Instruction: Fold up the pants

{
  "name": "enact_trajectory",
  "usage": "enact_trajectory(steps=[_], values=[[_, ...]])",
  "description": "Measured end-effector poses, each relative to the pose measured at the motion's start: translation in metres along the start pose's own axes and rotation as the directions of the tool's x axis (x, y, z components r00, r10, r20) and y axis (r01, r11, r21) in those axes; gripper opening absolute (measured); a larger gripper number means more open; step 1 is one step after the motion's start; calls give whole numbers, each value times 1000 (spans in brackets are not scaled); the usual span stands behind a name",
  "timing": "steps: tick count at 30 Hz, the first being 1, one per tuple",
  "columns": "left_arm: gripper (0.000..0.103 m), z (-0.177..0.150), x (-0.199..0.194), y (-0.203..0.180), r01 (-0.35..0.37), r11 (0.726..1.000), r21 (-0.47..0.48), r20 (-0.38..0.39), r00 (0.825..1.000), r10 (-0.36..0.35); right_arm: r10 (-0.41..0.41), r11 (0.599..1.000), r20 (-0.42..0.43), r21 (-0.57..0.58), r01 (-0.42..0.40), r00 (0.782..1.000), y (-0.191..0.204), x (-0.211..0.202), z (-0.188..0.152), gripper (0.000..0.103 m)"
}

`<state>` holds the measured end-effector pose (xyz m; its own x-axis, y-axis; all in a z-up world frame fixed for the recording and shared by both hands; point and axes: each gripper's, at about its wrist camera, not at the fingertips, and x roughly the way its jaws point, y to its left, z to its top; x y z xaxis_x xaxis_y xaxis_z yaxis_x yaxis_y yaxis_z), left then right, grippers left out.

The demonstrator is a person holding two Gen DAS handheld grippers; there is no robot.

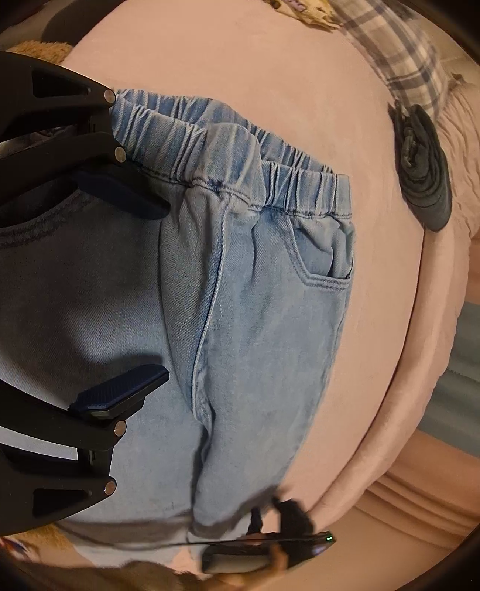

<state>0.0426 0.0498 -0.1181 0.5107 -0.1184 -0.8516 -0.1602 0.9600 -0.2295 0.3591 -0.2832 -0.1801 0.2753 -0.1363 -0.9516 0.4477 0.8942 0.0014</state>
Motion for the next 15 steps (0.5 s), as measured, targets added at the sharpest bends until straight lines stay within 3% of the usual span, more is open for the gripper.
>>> enact_trajectory(steps=[1, 2, 5, 8, 10, 13, 15], values=[[80, 2, -3, 2, 24, 999, -24, -9, 1000, -24, 23, 999, 12, -32, -23, 1000, -3, -3, -1, 13], [80, 5, -5, 4, 45, 998, -43, -17, 999, -46, 37, 999, 10, -38, -36, 999, -7, -4, -2, 11], [80, 15, -21, 7, 152, 982, -110, -2, 988, -153, 178, 984, 23, 7, -178, 984, -33, -15, -7, 6], [80, 27, -46, 1, 222, 968, -120, 57, 975, -216, 335, 939, 129, 36, -342, 933, -65, -56, -26, 5], [80, 36, -56, -5, 281, 952, -120, 70, 959, -275, 421, 901, 221, 8, -433, 880, -88, -90, -54, 5], [80, 47, -52, -9, 342, 929, -139, 60, 940, -337, 499, 858, 310, -44, -512, 809, -122, -128, -105, 5], [80, 55, -40, -14, 327, 932, -158, 28, 945, -327, 517, 845, 336, -51, -533, 787, -137, -138, -143, 5]])
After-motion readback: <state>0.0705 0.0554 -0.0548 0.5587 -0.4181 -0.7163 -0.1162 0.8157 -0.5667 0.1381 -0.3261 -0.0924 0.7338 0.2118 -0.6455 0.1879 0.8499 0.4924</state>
